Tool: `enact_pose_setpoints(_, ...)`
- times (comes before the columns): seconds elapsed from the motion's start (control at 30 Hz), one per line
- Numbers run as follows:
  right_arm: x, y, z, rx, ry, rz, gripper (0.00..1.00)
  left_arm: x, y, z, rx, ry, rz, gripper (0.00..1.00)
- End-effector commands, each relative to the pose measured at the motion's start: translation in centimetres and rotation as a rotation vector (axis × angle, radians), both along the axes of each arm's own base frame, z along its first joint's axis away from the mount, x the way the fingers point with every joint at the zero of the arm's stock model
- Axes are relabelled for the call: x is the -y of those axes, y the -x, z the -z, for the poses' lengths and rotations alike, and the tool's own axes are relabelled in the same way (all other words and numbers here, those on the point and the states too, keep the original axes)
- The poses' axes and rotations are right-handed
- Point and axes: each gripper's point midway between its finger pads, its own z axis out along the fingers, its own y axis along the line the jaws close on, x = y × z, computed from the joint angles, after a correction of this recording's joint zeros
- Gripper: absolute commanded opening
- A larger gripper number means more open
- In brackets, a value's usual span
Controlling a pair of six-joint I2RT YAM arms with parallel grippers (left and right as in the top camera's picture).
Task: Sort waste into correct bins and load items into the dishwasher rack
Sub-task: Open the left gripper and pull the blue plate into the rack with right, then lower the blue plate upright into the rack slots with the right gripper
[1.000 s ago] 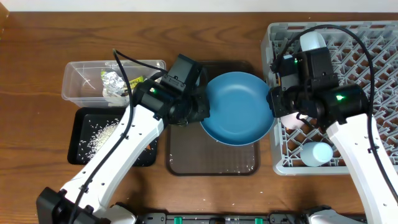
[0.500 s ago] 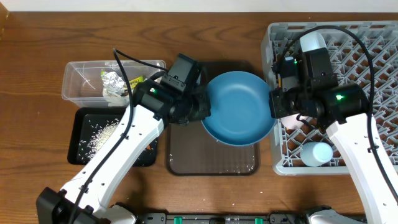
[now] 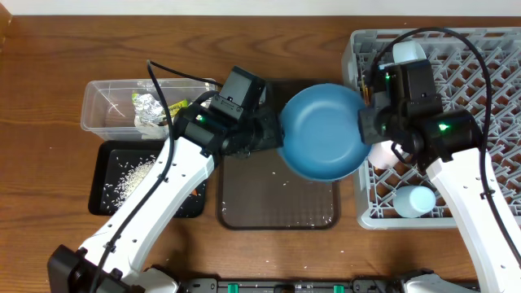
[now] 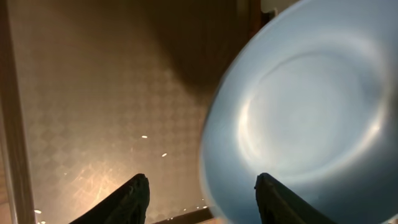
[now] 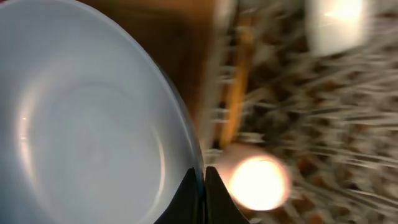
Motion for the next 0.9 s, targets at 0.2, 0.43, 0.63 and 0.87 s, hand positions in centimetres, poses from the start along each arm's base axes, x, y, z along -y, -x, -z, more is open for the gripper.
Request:
enact_pose_setpoints(0.2, 12.4, -1.1, -7.1, 0.286, 0.57, 0.525, 0.01, -0.7, -0.7, -1.1, 0.025, 0.007, -0.024, 0.6)
enact_pose_setpoints(0.43, 17.7, 0.0, -14.8, 0.391, 0.943, 0.725, 0.01, -1.0, -0.2, -0.8, 0.002, -0.006, -0.024, 0.81)
enact_pose_setpoints(0.63, 23.0, 1.1, -16.2, 0.24, 1.11, 0.738, 0.01, -1.0, -0.2, -0.8, 0.001, -0.007, -0.024, 0.89)
enact_pose_setpoints(0.87, 28.9, 4.6, -16.4, 0.134, 1.151, 0.911, 0.01, -1.0, -0.2, -0.8, 0.001, -0.006, -0.024, 0.93)
